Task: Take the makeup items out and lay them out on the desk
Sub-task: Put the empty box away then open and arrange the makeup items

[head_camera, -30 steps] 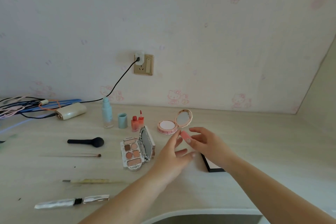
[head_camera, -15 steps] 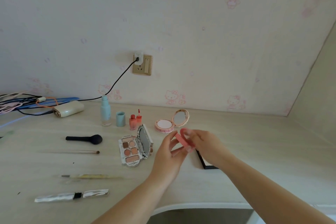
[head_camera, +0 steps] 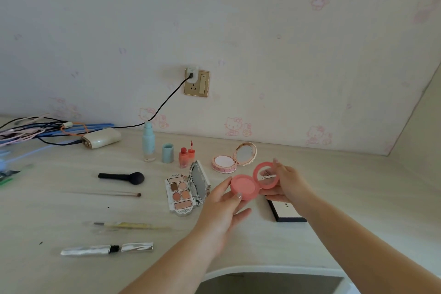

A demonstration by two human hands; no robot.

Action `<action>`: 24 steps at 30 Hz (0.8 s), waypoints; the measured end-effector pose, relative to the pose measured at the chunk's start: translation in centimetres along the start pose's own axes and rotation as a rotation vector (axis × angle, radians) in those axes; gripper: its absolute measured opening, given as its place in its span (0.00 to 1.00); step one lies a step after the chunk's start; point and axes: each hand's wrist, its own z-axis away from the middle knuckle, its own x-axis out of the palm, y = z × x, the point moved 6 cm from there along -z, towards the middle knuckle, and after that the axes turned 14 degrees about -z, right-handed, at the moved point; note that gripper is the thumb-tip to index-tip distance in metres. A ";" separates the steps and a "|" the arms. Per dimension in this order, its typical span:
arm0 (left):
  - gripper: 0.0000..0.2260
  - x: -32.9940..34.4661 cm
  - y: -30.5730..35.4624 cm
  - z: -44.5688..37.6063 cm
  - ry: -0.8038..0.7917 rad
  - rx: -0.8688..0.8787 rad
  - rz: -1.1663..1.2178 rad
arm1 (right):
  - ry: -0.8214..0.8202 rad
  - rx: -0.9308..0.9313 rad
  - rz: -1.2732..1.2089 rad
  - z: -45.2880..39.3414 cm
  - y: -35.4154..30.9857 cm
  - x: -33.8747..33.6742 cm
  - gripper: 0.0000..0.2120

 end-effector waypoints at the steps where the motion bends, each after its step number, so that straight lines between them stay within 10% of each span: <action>1: 0.21 -0.2 -0.1 0.1 0.031 -0.003 -0.040 | 0.000 -0.010 0.020 -0.2 0.1 0.2 0.22; 7: 0.36 -0.7 0.3 1.4 0.067 0.007 -0.306 | 0.027 -0.048 0.186 -1.4 0.1 1.5 0.21; 12: 0.20 -0.8 0.7 1.6 0.055 -0.009 -0.363 | -0.001 0.003 0.251 -2.3 0.6 2.8 0.20; 24: 0.38 -1.1 0.4 1.1 0.092 -0.050 -0.348 | -0.005 0.065 0.351 -3.4 1.6 2.6 0.18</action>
